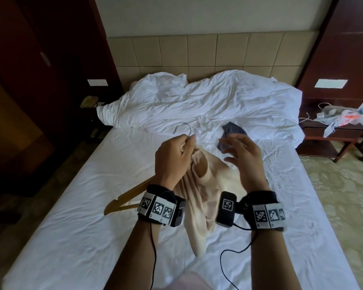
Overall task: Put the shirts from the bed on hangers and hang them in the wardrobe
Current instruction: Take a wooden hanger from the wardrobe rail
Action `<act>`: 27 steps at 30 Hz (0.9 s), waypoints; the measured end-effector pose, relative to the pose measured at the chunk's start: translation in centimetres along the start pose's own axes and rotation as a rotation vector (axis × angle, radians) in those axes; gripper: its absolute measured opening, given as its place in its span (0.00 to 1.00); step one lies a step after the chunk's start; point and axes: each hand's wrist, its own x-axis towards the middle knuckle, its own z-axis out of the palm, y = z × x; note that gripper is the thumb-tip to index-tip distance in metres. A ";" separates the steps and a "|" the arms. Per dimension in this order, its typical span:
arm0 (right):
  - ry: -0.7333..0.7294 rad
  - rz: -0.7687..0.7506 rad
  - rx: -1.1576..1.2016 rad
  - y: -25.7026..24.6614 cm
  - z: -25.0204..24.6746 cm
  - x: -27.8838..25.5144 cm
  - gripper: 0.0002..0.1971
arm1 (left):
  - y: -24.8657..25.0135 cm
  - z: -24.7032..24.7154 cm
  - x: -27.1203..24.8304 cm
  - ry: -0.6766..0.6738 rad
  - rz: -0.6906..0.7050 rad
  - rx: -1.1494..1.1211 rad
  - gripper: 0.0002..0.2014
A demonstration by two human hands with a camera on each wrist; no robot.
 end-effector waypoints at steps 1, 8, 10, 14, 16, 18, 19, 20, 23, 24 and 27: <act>-0.004 0.008 -0.079 0.6 -1.0 0.4 0.05 | 0.0 -0.3 0.1 0.024 -0.007 -0.003 0.25; -0.114 -0.136 -0.481 2.0 -4.2 0.7 0.11 | -0.3 -1.4 1.0 0.148 -0.048 -0.003 0.25; -0.178 -0.192 -0.575 1.9 -3.9 0.7 0.11 | -0.5 -1.3 1.1 0.164 -0.049 -0.021 0.25; -0.229 -0.250 -0.636 2.0 -2.3 0.5 0.08 | -0.4 -1.2 1.3 0.167 -0.039 -0.041 0.24; -0.268 -0.285 -0.610 1.9 -1.2 0.3 0.08 | -0.1 -1.3 1.4 0.148 -0.020 -0.038 0.25; -0.331 -0.306 -0.575 1.6 0.4 0.0 0.10 | 0.1 -1.4 1.4 0.121 0.009 -0.040 0.24; -0.355 -0.289 -0.533 1.3 1.1 -0.2 0.12 | 0.1 -1.4 1.4 0.110 0.025 -0.042 0.24; -0.379 -0.271 -0.480 1.1 1.8 -0.3 0.13 | 0.0 -1.5 1.5 0.102 0.037 -0.049 0.24; -0.411 -0.257 -0.407 0.5 3.0 -0.8 0.12 | -0.2 -1.9 1.7 0.077 0.046 -0.099 0.24; -0.415 -0.259 -0.412 0.3 3.2 -0.9 0.11 | -0.1 -2.1 1.8 0.068 0.050 -0.111 0.24; -0.436 -0.257 -0.476 -0.4 3.8 -1.3 0.10 | 0.2 -2.4 1.9 0.030 0.050 -0.120 0.23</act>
